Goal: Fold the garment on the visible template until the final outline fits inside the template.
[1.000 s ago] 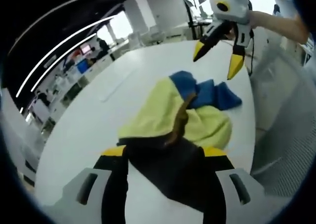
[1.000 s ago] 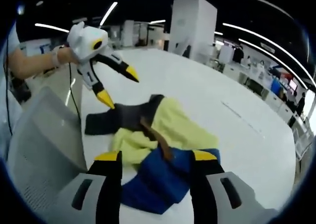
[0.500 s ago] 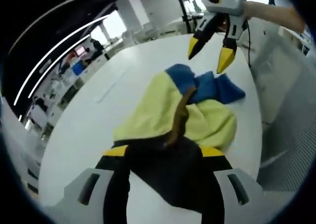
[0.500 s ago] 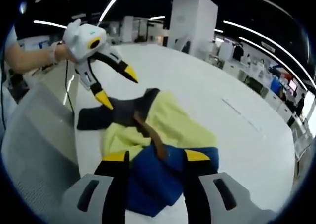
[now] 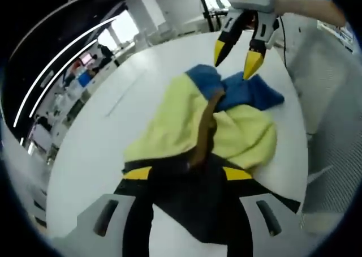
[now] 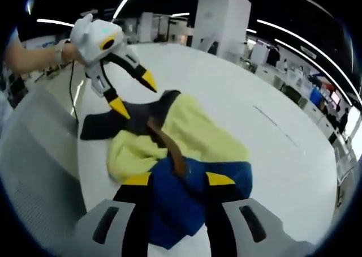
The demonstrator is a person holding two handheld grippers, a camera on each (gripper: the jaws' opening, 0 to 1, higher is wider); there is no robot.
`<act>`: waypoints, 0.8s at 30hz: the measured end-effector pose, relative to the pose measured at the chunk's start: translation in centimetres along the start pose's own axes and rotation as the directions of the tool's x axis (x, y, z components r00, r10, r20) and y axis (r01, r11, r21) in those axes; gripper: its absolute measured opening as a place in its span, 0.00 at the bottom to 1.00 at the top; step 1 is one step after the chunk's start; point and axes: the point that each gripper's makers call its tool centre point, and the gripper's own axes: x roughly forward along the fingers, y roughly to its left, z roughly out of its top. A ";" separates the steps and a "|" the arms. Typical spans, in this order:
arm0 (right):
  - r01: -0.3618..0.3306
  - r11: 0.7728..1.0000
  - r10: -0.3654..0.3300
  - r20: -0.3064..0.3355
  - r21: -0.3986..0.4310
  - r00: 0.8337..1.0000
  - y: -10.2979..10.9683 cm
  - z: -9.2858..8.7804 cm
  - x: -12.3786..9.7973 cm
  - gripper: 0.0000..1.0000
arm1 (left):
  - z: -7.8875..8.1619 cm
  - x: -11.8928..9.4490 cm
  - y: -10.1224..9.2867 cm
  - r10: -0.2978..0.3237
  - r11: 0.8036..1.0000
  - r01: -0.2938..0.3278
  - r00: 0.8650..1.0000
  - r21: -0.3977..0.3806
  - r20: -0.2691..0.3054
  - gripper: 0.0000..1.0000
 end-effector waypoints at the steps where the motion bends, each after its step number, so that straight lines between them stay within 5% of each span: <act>1: 0.001 1.000 -0.001 -0.001 -0.001 1.000 0.0 -0.1 0.1 0.35 | -0.2 0.2 0.1 0.004 1.000 -0.003 1.000 0.001 -0.008 0.44; 24: 0.013 0.998 -0.015 -0.037 -0.055 0.999 -0.5 -1.7 2.2 0.29 | -1.1 2.6 -0.3 -0.015 1.000 0.015 1.000 0.025 -0.027 0.35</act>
